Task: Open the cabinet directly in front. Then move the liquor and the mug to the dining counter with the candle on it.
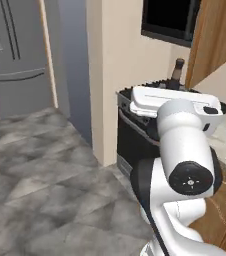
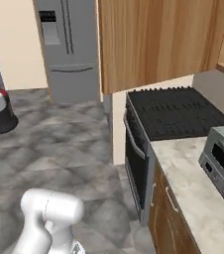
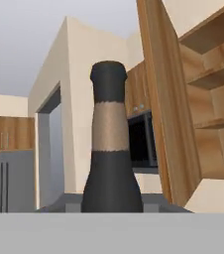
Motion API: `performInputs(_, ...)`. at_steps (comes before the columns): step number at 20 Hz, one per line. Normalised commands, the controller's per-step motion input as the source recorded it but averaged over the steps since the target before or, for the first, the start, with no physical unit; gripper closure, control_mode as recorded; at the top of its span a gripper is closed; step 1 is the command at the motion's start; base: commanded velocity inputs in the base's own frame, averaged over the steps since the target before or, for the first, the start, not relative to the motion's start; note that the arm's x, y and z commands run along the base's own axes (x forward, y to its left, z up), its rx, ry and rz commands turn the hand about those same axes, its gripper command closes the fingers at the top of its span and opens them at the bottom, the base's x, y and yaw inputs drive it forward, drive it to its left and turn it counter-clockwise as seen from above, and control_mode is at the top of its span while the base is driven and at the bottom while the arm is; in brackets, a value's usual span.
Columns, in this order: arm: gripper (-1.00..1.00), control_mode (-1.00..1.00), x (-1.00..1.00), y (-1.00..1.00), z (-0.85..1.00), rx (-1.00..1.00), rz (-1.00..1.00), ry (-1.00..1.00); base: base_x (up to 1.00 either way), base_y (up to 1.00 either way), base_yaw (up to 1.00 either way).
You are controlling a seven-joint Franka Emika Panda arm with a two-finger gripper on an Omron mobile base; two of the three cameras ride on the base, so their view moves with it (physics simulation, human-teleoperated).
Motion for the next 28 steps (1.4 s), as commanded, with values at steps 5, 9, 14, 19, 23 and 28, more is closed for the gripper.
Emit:
performInputs(5,1.0,1.0,0.0,0.0,0.0,0.0,0.0,0.0,-0.16,0.0,0.88)
performInputs(9,1.0,1.0,0.0,0.0,0.0,0.0,0.0,0.0,-0.01,0.0,0.85)
performInputs(14,1.0,1.0,0.0,0.0,0.0,0.0,0.0,0.0,0.0,0.0,0.74)
performInputs(19,1.0,1.0,0.0,0.0,0.0,0.0,0.0,0.0,0.03,-0.13,0.69)
performInputs(23,1.0,1.0,0.0,0.0,0.0,0.0,0.0,0.0,0.14,-0.42,0.68)
performInputs(28,1.0,1.0,0.0,0.0,0.0,0.0,0.0,0.0,0.19,-0.65,0.61)
